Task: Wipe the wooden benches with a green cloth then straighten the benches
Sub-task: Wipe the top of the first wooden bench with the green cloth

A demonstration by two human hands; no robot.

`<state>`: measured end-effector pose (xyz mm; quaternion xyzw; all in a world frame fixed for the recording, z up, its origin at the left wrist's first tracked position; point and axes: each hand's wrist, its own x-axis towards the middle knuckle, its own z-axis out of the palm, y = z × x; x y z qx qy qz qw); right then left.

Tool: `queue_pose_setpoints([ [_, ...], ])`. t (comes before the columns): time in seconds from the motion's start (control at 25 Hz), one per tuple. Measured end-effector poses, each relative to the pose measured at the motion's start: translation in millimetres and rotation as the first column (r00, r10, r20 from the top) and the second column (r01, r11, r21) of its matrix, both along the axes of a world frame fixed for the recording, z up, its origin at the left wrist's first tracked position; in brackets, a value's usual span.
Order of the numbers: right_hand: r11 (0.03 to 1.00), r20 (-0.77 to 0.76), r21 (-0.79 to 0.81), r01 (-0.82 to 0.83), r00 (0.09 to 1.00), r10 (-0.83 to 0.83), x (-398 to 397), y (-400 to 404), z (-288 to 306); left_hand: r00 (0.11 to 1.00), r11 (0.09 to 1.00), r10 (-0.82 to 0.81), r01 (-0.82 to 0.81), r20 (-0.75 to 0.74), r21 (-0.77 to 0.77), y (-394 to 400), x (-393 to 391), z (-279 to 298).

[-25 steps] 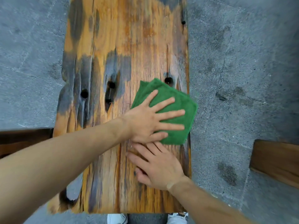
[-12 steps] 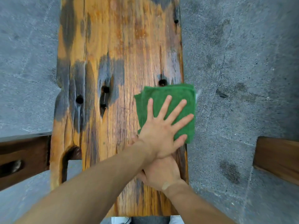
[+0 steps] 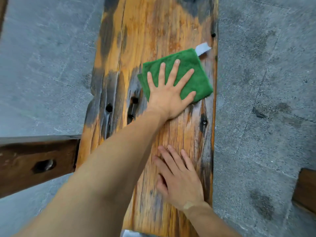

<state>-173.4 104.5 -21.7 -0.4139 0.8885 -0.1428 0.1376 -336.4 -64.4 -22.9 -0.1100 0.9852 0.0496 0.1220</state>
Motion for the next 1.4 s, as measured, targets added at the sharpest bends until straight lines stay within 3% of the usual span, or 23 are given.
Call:
queue_pose_setpoints([
  [0.16,1.0,-0.013,0.03,-0.006,1.0,0.006,0.6,0.1,-0.4,0.955,0.956,0.292,-0.292,-0.05,-0.002,-99.4,65.0,-3.4],
  [0.28,0.999,-0.024,0.045,-0.009,1.0,0.01,0.2,-1.7,0.7,0.848,0.849,0.528,-0.528,-0.04,0.014,-138.7,107.0,-3.0],
  [0.4,0.998,-0.047,0.059,-0.002,0.999,0.004,1.8,-4.2,0.5,0.674,0.673,0.739,-0.737,0.001,0.056,-144.7,85.5,-4.1],
  [0.48,0.997,-0.052,0.075,-0.011,0.999,0.015,2.2,-5.0,1.5,0.657,0.655,0.754,-0.751,-0.006,0.077,-141.7,54.8,-3.5],
  [0.6,0.995,-0.077,0.103,-0.011,0.997,0.019,2.2,-5.4,-1.7,0.837,0.836,0.546,-0.543,-0.032,0.082,-108.7,11.4,-3.8],
  [0.72,0.996,-0.08,0.093,0.003,0.997,0.004,4.7,-6.3,0.5,0.998,0.997,0.067,-0.068,0.017,0.042,-24.9,-9.5,1.2],
  [0.76,0.996,-0.086,0.084,0.014,0.996,-0.007,3.4,-6.7,-0.3,0.989,0.989,-0.14,0.138,0.035,0.056,-0.2,-8.9,4.2],
  [0.84,0.998,-0.086,0.049,0.025,0.996,-0.021,3.0,-7.8,-1.9,0.886,0.887,-0.461,0.457,0.056,0.071,10.4,15.8,10.7],
  [0.92,0.999,-0.087,0.03,0.035,0.996,-0.032,3.1,-5.4,-2.9,0.811,0.81,-0.585,0.585,-0.017,0.048,-23.5,59.4,6.6],
  [0.96,0.999,-0.095,0.029,0.03,0.995,-0.027,3.3,-5.5,-3.5,0.814,0.813,-0.58,0.581,-0.042,0.037,-51.2,84.1,1.3],
  [1.04,0.999,-0.109,0.045,0.016,0.994,-0.011,4.4,-4.5,-2.7,0.891,0.892,-0.451,0.451,-0.05,-0.009,-107.0,116.8,-4.2],
  [1.12,0.997,-0.107,0.072,0.006,0.994,0.001,4.2,-4.8,-3.2,0.993,0.992,-0.111,0.108,-0.048,-0.064,-144.8,105.7,-7.3],
  [1.24,0.995,-0.102,0.102,-0.002,0.995,0.013,2.1,-5.6,-2.6,0.925,0.926,0.377,-0.378,-0.048,-0.011,-148.6,33.4,-5.9],
  [1.32,0.995,-0.116,0.1,-0.004,0.993,0.016,4.0,-7.0,-2.4,0.91,0.91,0.414,-0.413,-0.034,0.032,-133.5,-16.0,-3.3],
  [1.4,0.996,-0.103,0.093,-0.008,0.995,0.018,4.2,-7.5,-2.5,0.971,0.97,0.241,-0.24,-0.014,0.024,-102.3,-47.3,-3.2],
])
